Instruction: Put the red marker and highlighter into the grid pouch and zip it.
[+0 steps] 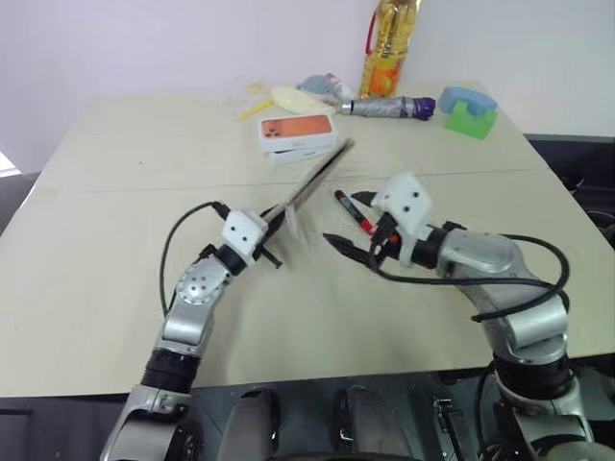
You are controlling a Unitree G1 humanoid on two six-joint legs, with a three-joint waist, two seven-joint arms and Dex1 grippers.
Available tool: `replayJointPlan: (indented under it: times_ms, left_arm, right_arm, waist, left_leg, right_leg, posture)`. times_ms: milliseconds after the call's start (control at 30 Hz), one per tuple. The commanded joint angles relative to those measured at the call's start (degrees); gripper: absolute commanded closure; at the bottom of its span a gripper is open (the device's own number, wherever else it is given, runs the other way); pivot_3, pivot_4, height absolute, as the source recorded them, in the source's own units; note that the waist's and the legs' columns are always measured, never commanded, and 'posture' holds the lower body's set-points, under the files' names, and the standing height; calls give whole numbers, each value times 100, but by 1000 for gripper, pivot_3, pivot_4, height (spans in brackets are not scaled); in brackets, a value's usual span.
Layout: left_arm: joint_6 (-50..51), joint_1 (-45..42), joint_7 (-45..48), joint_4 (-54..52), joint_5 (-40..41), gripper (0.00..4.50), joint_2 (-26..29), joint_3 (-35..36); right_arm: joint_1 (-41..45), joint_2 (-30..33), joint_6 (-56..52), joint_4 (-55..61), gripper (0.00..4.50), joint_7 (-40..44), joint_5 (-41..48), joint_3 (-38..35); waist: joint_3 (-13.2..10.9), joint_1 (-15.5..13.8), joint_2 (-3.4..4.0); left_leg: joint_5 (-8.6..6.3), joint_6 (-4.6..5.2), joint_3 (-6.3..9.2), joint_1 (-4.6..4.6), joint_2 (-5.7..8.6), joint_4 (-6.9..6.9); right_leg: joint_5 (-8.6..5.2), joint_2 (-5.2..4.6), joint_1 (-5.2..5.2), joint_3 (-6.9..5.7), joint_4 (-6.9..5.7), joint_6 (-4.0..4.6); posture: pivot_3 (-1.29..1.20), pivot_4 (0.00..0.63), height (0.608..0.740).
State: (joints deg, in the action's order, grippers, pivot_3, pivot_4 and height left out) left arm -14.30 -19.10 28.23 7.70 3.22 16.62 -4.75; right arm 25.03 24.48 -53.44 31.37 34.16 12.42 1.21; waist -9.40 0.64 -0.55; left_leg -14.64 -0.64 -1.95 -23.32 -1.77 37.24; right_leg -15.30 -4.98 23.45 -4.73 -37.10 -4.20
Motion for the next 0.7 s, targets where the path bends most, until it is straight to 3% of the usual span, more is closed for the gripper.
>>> replayJointPlan:
  times_ms: [33,267,500,567,700]
  left_arm:
    - [-248,24,216,127,82,4500,289,205]
    - [-516,97,639,368,315,4500,846,439]
    - [-725,109,794,479,283,4500,1020,449]
    - [-749,143,818,457,280,4500,1014,426]
    - [-761,201,864,423,319,4500,955,379]
  right_arm:
    - [115,-311,-238,-521,56,-693,-69,-338]
    - [181,-742,252,-1976,56,-1273,-232,-239]
    - [527,-969,1223,-3491,56,-1429,-472,-50]
    - [541,-974,1433,-3654,856,-1409,-512,-1]
    - [394,-890,1677,-3468,2983,-1359,-568,63]
  waist:
    - [0,-2,1]
    - [0,9,3]
    - [0,7,4]
    - [0,8,4]
    - [0,12,5]
  left_leg:
    - [0,0,0,0,0,-1]
    - [0,0,-5,1,0,-3]
    - [0,0,-13,0,-1,-5]
    - [0,0,-13,0,-2,-6]
    - [0,0,-14,1,-4,-7]
  right_leg:
    - [0,1,1,0,-1,0]
    - [0,2,3,3,-2,0]
    - [0,2,5,5,-2,0]
    - [0,1,4,5,-1,0]
    - [0,2,5,6,-2,0]
  posture:
    - [0,150,740]
    - [0,150,740]
    - [0,150,740]
    - [0,150,740]
    - [0,150,740]
